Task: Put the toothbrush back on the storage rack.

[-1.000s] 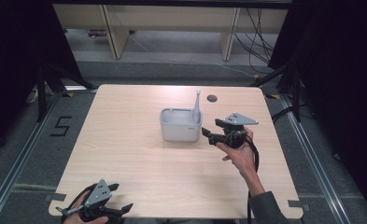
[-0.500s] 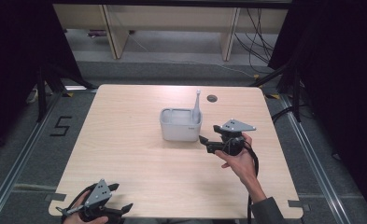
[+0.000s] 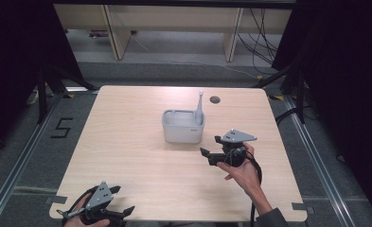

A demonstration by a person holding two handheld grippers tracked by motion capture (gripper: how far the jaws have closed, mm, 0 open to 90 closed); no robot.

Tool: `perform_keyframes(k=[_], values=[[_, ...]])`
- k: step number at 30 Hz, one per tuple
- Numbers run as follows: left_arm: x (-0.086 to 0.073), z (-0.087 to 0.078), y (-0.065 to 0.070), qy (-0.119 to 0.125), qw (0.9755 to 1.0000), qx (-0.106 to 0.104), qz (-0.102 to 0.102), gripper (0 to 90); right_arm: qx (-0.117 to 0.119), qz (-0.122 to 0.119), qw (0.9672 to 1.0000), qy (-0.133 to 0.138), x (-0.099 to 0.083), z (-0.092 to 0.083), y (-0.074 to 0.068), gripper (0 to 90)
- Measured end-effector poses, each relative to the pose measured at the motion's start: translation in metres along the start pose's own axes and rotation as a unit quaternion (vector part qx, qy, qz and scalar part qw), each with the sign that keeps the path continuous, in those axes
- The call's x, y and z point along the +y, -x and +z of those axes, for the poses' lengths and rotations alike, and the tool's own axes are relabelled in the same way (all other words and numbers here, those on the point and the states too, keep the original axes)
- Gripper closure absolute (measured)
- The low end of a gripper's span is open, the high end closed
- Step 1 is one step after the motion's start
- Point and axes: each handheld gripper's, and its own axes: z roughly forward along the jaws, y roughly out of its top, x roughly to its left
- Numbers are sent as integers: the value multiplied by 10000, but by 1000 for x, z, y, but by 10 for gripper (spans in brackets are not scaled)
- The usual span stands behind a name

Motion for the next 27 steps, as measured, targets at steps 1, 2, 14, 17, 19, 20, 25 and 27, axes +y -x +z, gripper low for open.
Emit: perform_keyframes(k=[1, 2, 14, 17, 19, 20, 25, 27], values=[[0, 0, 0, 10, 10000, 8, -1, 147, 15, 169, 9998, -63, -2, -1, -3, 257], [0, 0, 0, 6, 10000, -11, 7, 147, -39, 71, 9999, -109, -2, -2, -2, 256], [1, -1, -2, -31, 9999, 11, 112, 147, 34, 99, 9994, -340, -23, -6, -9, 241], [1, -1, -1, -47, 9999, 11, 90, 147, 27, 30, 9992, -389, -28, -6, -11, 232], [1, -1, -1, -60, 9999, 7, 104, 147, 125, 116, 9990, -408, -32, -5, -13, 232], [1, -1, -1, -41, 10000, 9, 83, 147, 107, -10, 9989, -464, -33, -6, -12, 232], [1, -2, -1, -78, 9999, 43, 111, 147, 58, -16, 9982, -592, -41, -6, -16, 230], [1, -1, 1, -14, 10000, 29, 6, 147, 30, -4, 9981, -613, -44, -6, -18, 230]])
